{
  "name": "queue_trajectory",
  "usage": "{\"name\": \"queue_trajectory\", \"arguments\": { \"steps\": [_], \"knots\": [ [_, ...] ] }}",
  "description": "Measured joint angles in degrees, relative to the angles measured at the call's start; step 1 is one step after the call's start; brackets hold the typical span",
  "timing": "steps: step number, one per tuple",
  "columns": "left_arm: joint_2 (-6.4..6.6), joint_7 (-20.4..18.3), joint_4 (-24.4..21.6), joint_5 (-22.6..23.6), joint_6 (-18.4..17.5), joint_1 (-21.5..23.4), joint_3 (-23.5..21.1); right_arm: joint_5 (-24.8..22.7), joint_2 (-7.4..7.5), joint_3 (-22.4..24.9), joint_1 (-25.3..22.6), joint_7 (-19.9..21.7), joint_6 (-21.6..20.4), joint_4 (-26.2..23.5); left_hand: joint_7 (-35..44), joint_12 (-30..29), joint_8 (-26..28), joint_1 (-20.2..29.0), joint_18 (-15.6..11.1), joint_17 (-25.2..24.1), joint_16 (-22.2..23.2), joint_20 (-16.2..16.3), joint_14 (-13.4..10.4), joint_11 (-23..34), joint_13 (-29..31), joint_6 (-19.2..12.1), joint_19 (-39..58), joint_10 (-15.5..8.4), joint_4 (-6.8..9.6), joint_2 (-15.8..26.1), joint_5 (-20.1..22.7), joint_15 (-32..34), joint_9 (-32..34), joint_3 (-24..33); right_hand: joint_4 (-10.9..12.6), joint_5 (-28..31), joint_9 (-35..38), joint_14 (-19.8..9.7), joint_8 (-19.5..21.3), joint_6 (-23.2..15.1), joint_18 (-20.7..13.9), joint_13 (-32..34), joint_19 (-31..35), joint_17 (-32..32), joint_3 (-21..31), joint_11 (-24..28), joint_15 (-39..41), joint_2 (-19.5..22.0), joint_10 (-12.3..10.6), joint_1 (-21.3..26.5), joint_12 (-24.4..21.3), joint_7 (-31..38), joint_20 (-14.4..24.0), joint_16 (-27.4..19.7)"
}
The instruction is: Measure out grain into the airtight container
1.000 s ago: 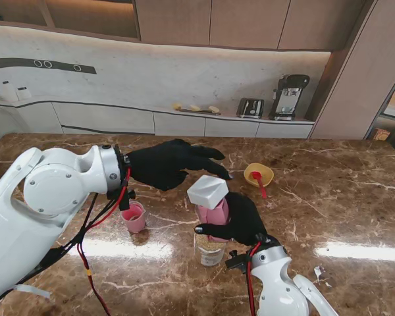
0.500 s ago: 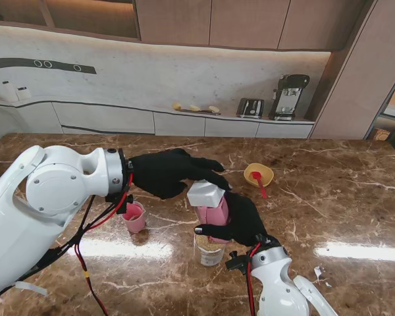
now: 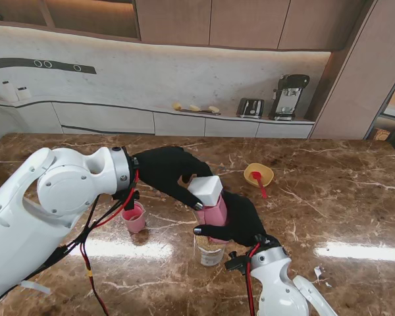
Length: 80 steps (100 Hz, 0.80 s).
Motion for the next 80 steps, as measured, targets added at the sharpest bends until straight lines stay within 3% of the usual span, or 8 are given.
{"name": "queue_trajectory", "arguments": {
  "steps": [9,27,50,61,69,74,77,80],
  "knots": [
    [-0.49,1.93,0.45,0.46,0.78,0.14,0.37,0.09,0.00,-0.01,0.05,-0.12,-0.11,0.00,3.52,0.02,-0.18,-1.11,1.41,4.58,-0.35,-1.60,2.43,0.95,5.39,0.84,6.52,2.39,0.14,9.76,8.35,3.46,7.93,-16.55,-0.48,0.00,0.00,-0.03,0.00,0.04,-0.01,0.01,0.00,0.00,0.00,0.00,0.00,0.01,0.00,0.00,0.00,0.01,0.00,0.00],
    [-0.83,1.21,0.79,-0.26,2.69,-0.04,0.53,0.09,-0.02,-0.04,0.01,-0.25,-0.16,0.15,-6.68,-3.87,-11.68,-10.21,1.47,4.81,-5.12,-6.21,2.91,-3.72,4.34,-0.33,6.98,3.03,2.64,15.97,12.83,1.95,8.80,-15.68,-0.49,0.00,0.01,-0.06,0.00,0.05,-0.01,0.02,0.00,0.01,0.00,0.00,0.00,0.01,0.00,0.00,0.00,0.01,0.00,0.01],
    [-0.99,0.33,0.80,-3.99,3.96,1.06,-1.22,0.14,-0.08,0.12,0.01,-0.44,-0.30,0.07,-24.82,-7.58,-20.61,-10.83,1.26,-2.02,-10.21,-8.95,2.98,-9.34,-5.24,-9.40,-0.28,-0.24,2.95,15.93,-3.24,-7.27,-2.05,-15.63,-0.54,0.00,0.01,-0.20,0.00,0.08,-0.05,0.02,0.00,0.01,0.00,0.00,0.01,0.13,0.00,0.00,0.00,0.01,0.01,0.01],
    [-1.33,1.99,0.70,-5.16,3.94,2.77,-3.14,0.20,-0.09,0.19,-0.05,-0.44,-0.34,0.04,-27.52,-9.82,-20.78,-10.69,1.44,-4.23,-12.28,-9.14,2.98,-12.97,-8.44,-12.52,-4.92,-0.60,2.95,15.93,-4.92,-10.88,-6.37,-15.63,-0.55,0.00,0.01,-0.20,0.00,0.10,-0.06,0.02,0.00,0.01,0.00,0.00,0.01,0.15,0.00,0.00,0.00,0.02,0.01,0.01],
    [-1.45,2.16,0.69,-7.98,4.00,3.68,-4.59,0.26,-0.09,0.30,-0.10,-0.43,-0.36,-0.01,-28.43,-11.09,-20.42,-0.86,2.77,-7.12,-13.90,-9.15,2.98,-15.13,-12.03,-13.87,-8.72,-0.96,5.25,18.34,-6.27,-14.07,-9.40,-14.56,-0.55,0.00,0.01,-0.21,0.00,0.11,-0.07,0.02,0.00,0.01,0.00,0.00,0.01,0.16,0.00,0.00,0.00,0.02,0.01,0.01],
    [-1.53,2.39,0.61,-9.77,4.28,4.22,-5.48,0.27,-0.10,0.41,-0.17,-0.41,-0.37,-0.07,-28.39,-11.30,-19.78,3.72,3.46,-8.40,-14.90,-8.43,2.97,-15.93,-13.58,-14.80,-11.61,-1.31,9.79,14.69,-6.22,-15.25,-10.86,0.36,-0.55,0.00,0.01,-0.21,0.00,0.12,-0.07,0.02,0.00,0.01,0.00,0.00,0.01,0.16,0.00,0.00,0.00,0.02,0.01,0.01],
    [-1.62,3.08,0.43,-10.23,4.76,4.65,-5.88,0.27,-0.10,0.48,-0.22,-0.39,-0.38,-0.12,-28.19,-11.52,-19.23,3.30,3.60,-9.26,-15.73,-7.91,2.48,-16.26,-14.56,-16.57,-13.52,-1.75,9.22,8.36,-6.14,-16.50,-11.97,20.31,-0.55,0.00,0.01,-0.22,0.00,0.12,-0.07,0.02,0.00,0.01,0.00,0.00,0.01,0.17,0.00,0.00,0.00,0.02,0.01,0.01],
    [-1.71,4.09,0.23,-10.25,5.29,5.06,-6.06,0.27,-0.10,0.55,-0.26,-0.35,-0.38,-0.16,-27.89,-11.86,-18.49,4.45,3.79,-10.21,-16.72,-7.57,2.20,-16.46,-16.01,-18.94,-15.15,-2.39,5.62,1.65,-6.11,-17.39,-13.50,36.33,-0.55,0.00,0.01,-0.22,0.00,0.13,-0.07,0.03,0.00,0.01,0.00,0.00,0.01,0.17,0.00,0.00,0.00,0.02,0.01,0.01]
  ]
}}
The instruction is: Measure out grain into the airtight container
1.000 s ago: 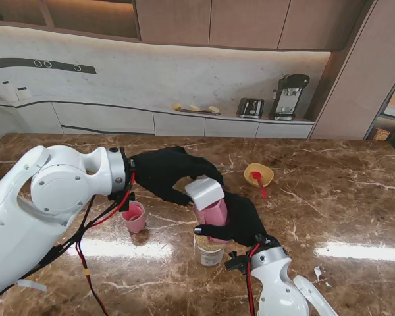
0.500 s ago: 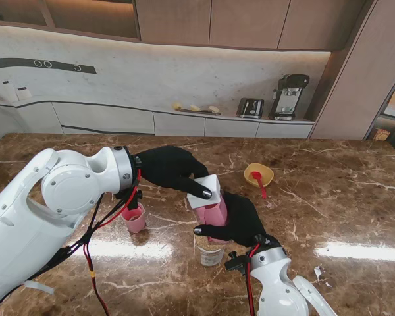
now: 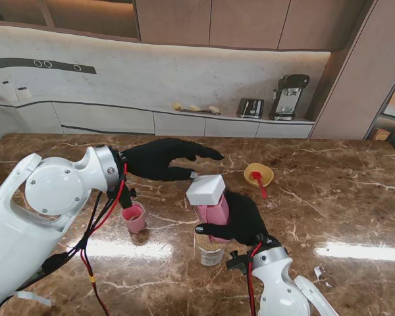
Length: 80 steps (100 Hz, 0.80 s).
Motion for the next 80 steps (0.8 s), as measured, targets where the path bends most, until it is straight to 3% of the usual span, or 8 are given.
{"name": "queue_trajectory", "arguments": {
  "steps": [3,6,17,27,37,52,69,80],
  "knots": [
    [-0.08,1.14,-0.19,0.06,0.39,0.39,-0.07,0.00,0.00,0.06,-0.04,0.04,0.00,-0.05,0.53,-0.01,0.56,3.49,0.04,-0.98,-0.95,0.22,-0.52,-0.31,-1.62,-2.13,-1.53,-0.79,-2.93,-5.53,-0.13,-0.93,-1.85,9.48,0.00,0.00,0.00,0.00,0.00,0.00,0.00,0.00,0.00,0.00,0.00,0.00,0.00,0.00,0.00,0.00,0.00,0.00,0.00,0.00],
    [-0.17,1.79,-0.35,0.14,0.60,0.69,-0.11,0.00,0.00,0.08,-0.06,0.05,0.00,-0.10,1.17,-0.01,0.72,8.42,0.04,-1.70,-1.60,0.25,-0.95,-0.31,-3.04,-4.01,-3.17,-1.54,-4.26,-9.17,-0.21,-1.36,-3.49,14.46,-0.01,0.00,0.00,0.00,0.00,0.01,0.00,0.00,0.00,0.00,0.00,0.00,0.00,0.00,0.00,0.00,0.00,0.00,0.00,0.00],
    [-0.24,0.24,-1.01,-0.08,1.37,1.07,-0.13,0.00,0.00,0.06,-0.06,0.01,0.06,-0.15,1.78,-0.74,0.84,21.84,-0.37,-3.12,-3.39,0.57,-1.82,0.20,-7.70,-7.10,-8.12,-2.62,-3.56,-11.80,-6.76,-2.69,-11.51,18.16,-0.01,0.00,0.00,-0.01,0.00,0.01,-0.02,0.00,0.00,0.00,0.00,0.00,0.00,0.00,0.00,0.00,0.00,0.00,0.00,0.00],
    [0.45,-5.61,-1.38,1.71,-0.66,0.00,0.68,0.01,0.01,-0.09,0.02,-0.01,0.14,-0.15,1.78,-1.48,-0.07,22.89,-0.52,-3.18,-3.66,1.15,-1.89,-0.86,-7.72,-7.40,-8.78,-2.74,-3.23,-11.77,-9.23,-2.66,-12.39,18.38,-0.01,0.00,0.00,-0.02,0.00,0.02,-0.02,0.00,0.00,0.00,0.00,0.00,0.00,0.01,0.00,0.00,0.00,0.00,0.02,0.00],
    [1.48,-6.02,-1.31,3.31,-3.32,-1.65,2.91,0.01,0.02,-0.23,0.13,0.02,0.20,-0.15,4.09,-1.28,0.08,24.77,-0.57,-3.17,-3.66,1.87,-1.89,-0.99,-7.72,-7.45,-9.48,-2.74,-3.24,-11.62,-9.18,-2.66,-12.39,17.56,-0.01,0.00,0.00,-0.03,0.00,0.02,-0.02,0.00,0.01,0.00,0.00,0.00,0.00,0.02,0.00,0.00,0.00,0.00,0.02,0.00],
    [1.88,-7.32,-1.08,2.89,-4.08,-3.54,4.82,-0.18,0.02,-0.33,0.25,0.11,0.25,-0.12,19.33,2.24,11.90,24.62,-0.62,-2.26,0.93,4.84,-2.62,0.23,-5.78,-7.13,-9.49,-2.88,-3.31,-9.90,-7.79,-0.34,-12.38,10.69,-0.01,0.00,0.00,-0.05,0.00,0.03,-0.03,0.00,0.01,0.00,0.00,0.00,0.00,0.02,0.00,0.00,0.00,0.00,0.02,0.00],
    [1.93,-8.17,-0.77,2.47,-4.19,-4.34,5.03,-0.20,0.03,-0.28,0.19,0.04,0.26,-0.11,20.91,7.85,20.45,13.81,-2.02,0.33,9.40,7.52,-4.24,7.31,0.35,-2.94,-4.35,-4.09,-3.72,-13.79,-8.55,4.44,-8.31,10.95,-0.01,0.00,0.00,-0.19,0.00,0.03,-0.20,0.00,0.01,0.00,0.00,0.00,0.00,0.02,0.00,0.00,0.00,0.02,0.02,0.00],
    [1.93,-8.22,-0.78,2.47,-2.68,-4.44,4.98,-0.25,0.05,-0.33,0.15,0.05,0.19,-0.11,21.15,12.01,21.73,7.12,-3.00,2.95,14.02,7.87,-4.42,10.22,5.29,1.62,1.44,1.23,-3.87,-15.15,-7.96,8.67,-1.69,-6.38,-0.01,0.04,0.00,-0.20,0.00,0.03,-0.21,0.00,0.01,0.00,0.00,0.00,0.00,0.02,0.00,0.00,0.00,0.09,0.02,0.00]
  ]
}}
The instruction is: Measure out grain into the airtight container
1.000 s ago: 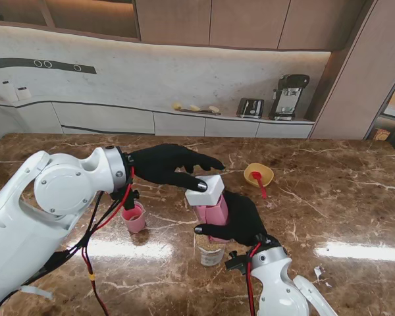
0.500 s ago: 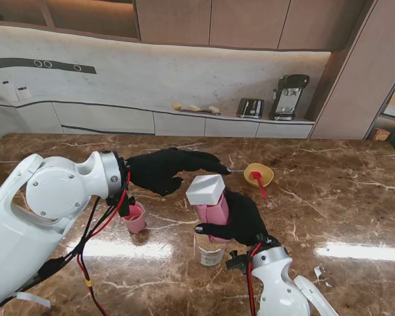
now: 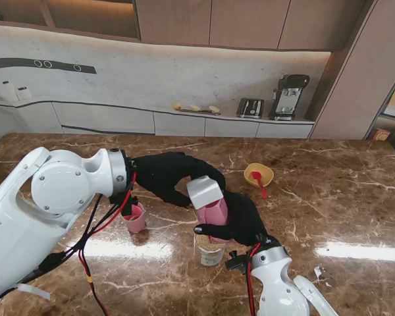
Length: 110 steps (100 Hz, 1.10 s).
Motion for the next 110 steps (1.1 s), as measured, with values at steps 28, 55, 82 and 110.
{"name": "queue_trajectory", "arguments": {
  "steps": [28,55,82,110],
  "knots": [
    [-0.48,4.15,1.44,0.28,0.24,-0.19,1.96,0.06,0.04,-0.73,0.11,0.00,-0.08,0.25,9.23,4.38,0.80,-2.71,0.09,10.53,4.12,0.47,0.08,6.71,12.43,7.93,17.26,3.41,-4.12,-2.19,8.11,9.56,14.34,-15.43,0.00,0.04,0.00,-0.02,0.00,0.00,-0.05,0.00,0.00,0.00,0.00,0.00,-0.35,0.00,0.01,0.00,0.00,0.48,0.01,0.00],
    [-1.76,9.22,2.97,0.78,0.33,-0.21,3.85,0.00,0.06,-0.78,0.18,-0.16,-0.31,0.53,16.19,5.56,-10.05,-3.38,3.29,25.96,3.31,-3.17,2.27,8.18,28.43,15.16,30.02,5.30,-4.12,-5.30,18.97,18.79,30.29,-23.66,0.00,0.04,0.00,-0.10,0.00,0.00,-0.08,0.00,0.00,0.00,0.00,0.00,-0.45,0.00,0.01,0.00,0.00,0.64,0.01,0.00],
    [-2.81,13.59,1.98,2.93,4.44,1.84,4.23,-1.98,-0.05,-0.95,0.58,-1.81,-0.60,1.25,16.39,-2.01,-19.31,-4.85,4.81,37.90,-1.90,-8.83,3.33,6.94,38.60,20.14,36.52,6.66,-3.97,-8.96,27.92,21.65,39.89,-23.66,-0.05,0.04,0.44,-0.11,0.00,0.85,-0.08,0.66,0.00,0.18,0.00,0.00,-0.01,0.25,0.18,-0.01,0.00,0.72,0.01,0.00],
    [-4.26,19.38,-0.02,4.76,8.28,5.17,3.47,-4.04,-0.34,-1.24,1.41,-4.76,-1.49,2.25,16.72,-5.24,-19.63,-5.43,6.18,44.32,-5.70,-14.20,4.46,5.99,40.49,21.99,40.21,8.23,-3.95,-11.26,31.91,28.47,43.56,-23.54,-0.10,-0.01,0.60,-0.68,0.00,1.00,-0.30,1.20,0.00,0.33,-0.01,0.00,0.00,0.46,0.20,-0.02,0.00,0.74,0.02,0.00]
  ]
}}
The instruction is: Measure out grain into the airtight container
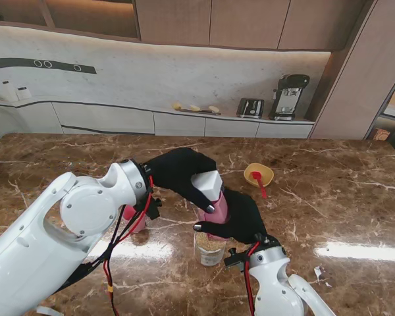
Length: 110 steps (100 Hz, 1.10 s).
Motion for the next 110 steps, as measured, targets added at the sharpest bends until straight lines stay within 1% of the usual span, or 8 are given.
{"name": "queue_trajectory", "arguments": {
  "steps": [10,18,36,65,80,93,101,110],
  "knots": [
    [-0.36,2.49,-0.56,0.55,0.89,0.80,-0.04,-0.82,-0.14,-0.11,0.36,-1.00,-0.02,0.26,0.06,-0.36,-0.42,-0.02,0.40,1.36,-0.27,-0.86,0.15,-0.46,0.94,0.46,0.90,0.26,0.00,-0.69,0.91,2.15,1.09,0.02,0.00,-0.02,0.07,-0.13,0.00,0.21,-0.07,0.32,0.00,0.00,-0.01,0.00,0.00,0.05,0.00,-0.01,0.00,0.00,0.00,0.00],
    [-0.76,3.97,-1.19,2.29,1.57,1.56,-0.26,-1.21,-0.24,-0.19,0.56,-1.52,0.01,0.45,0.37,-0.37,-0.45,-0.62,0.49,2.50,-0.28,-0.99,0.15,-0.47,1.07,0.62,1.45,0.28,0.00,-1.15,1.55,2.99,2.18,0.70,-0.01,-0.02,0.24,-0.14,0.00,0.56,-0.07,0.47,0.00,0.00,-0.01,0.00,0.01,0.12,0.00,-0.01,0.00,0.00,0.00,0.00],
    [-1.07,4.20,-1.87,2.82,2.95,2.01,-0.58,-2.36,-0.38,-0.60,0.67,-2.97,0.04,1.04,0.40,-0.29,-0.47,-0.81,1.04,3.86,-1.01,-1.80,0.22,-0.47,1.09,1.68,2.21,0.68,0.02,-1.15,2.10,6.56,3.13,1.09,-0.01,-0.02,0.27,-0.14,0.00,0.59,-0.07,0.47,0.00,0.00,-0.01,0.00,0.02,0.14,0.00,-0.01,0.00,0.01,0.01,0.00],
    [-1.83,6.49,-3.06,3.26,5.61,3.36,-2.17,-2.45,-0.45,-0.66,0.68,-2.96,0.00,1.43,0.40,-0.25,-0.47,-0.82,1.27,3.92,-1.67,-2.70,0.50,-0.47,1.09,1.89,2.39,0.89,0.04,-1.15,2.12,6.75,3.30,1.11,-0.01,-0.02,0.30,-0.14,-0.07,0.70,-0.07,0.49,0.00,0.00,-0.01,0.00,0.24,0.18,0.01,-0.01,0.00,0.02,0.01,0.00],
    [-1.93,6.56,-3.99,5.59,5.51,4.46,-5.24,-2.45,-0.54,-0.50,0.59,-3.09,0.04,1.45,0.40,-0.25,-0.47,-0.82,1.28,3.92,-1.76,-2.73,0.55,-0.47,1.09,1.90,2.41,0.91,0.04,-1.15,2.12,6.89,3.30,1.12,-0.01,-0.02,0.31,-0.14,-0.07,0.70,-0.07,0.49,0.00,0.00,-0.01,0.00,0.24,0.18,0.01,-0.01,0.00,0.02,0.01,0.00],
    [-1.89,5.09,-5.10,9.21,4.53,6.15,-9.81,-2.44,-0.68,0.12,0.40,-3.41,0.05,1.48,0.40,-0.25,-0.47,-0.82,1.29,3.92,-1.89,-2.74,0.57,-0.47,1.09,1.89,2.41,0.91,0.04,-1.15,2.12,7.30,3.30,1.12,-0.01,-0.02,0.31,-0.14,-0.07,0.70,-0.07,0.49,0.00,0.00,-0.01,0.00,0.24,0.18,0.01,-0.01,0.00,0.03,0.01,0.00],
    [-1.74,3.60,-5.84,13.80,2.40,7.79,-13.44,-2.41,-0.71,0.50,0.22,-3.59,0.05,1.48,0.40,-0.25,-0.47,-0.82,1.29,3.92,-2.33,-2.76,0.58,-0.47,1.09,1.89,2.87,0.91,0.04,-1.15,2.12,7.31,3.30,1.12,-0.01,-0.02,0.31,-0.14,-0.07,0.70,-0.07,0.49,0.00,0.00,-0.01,0.00,0.24,0.18,0.01,-0.01,0.00,0.02,0.01,0.00],
    [-1.46,3.05,-6.29,18.03,-0.38,10.14,-17.88,-2.40,-0.71,0.79,0.05,-3.72,0.04,1.47,0.40,-0.25,-0.47,-0.82,1.29,3.85,-2.41,-2.77,0.58,-0.47,1.09,1.90,2.96,0.91,0.04,-1.15,2.12,7.32,3.30,1.12,-0.01,-0.02,0.31,-0.14,-0.07,0.70,-0.07,0.49,0.00,0.00,-0.01,0.00,0.24,0.18,0.01,-0.01,0.00,0.03,0.01,0.00]
  ]
}}
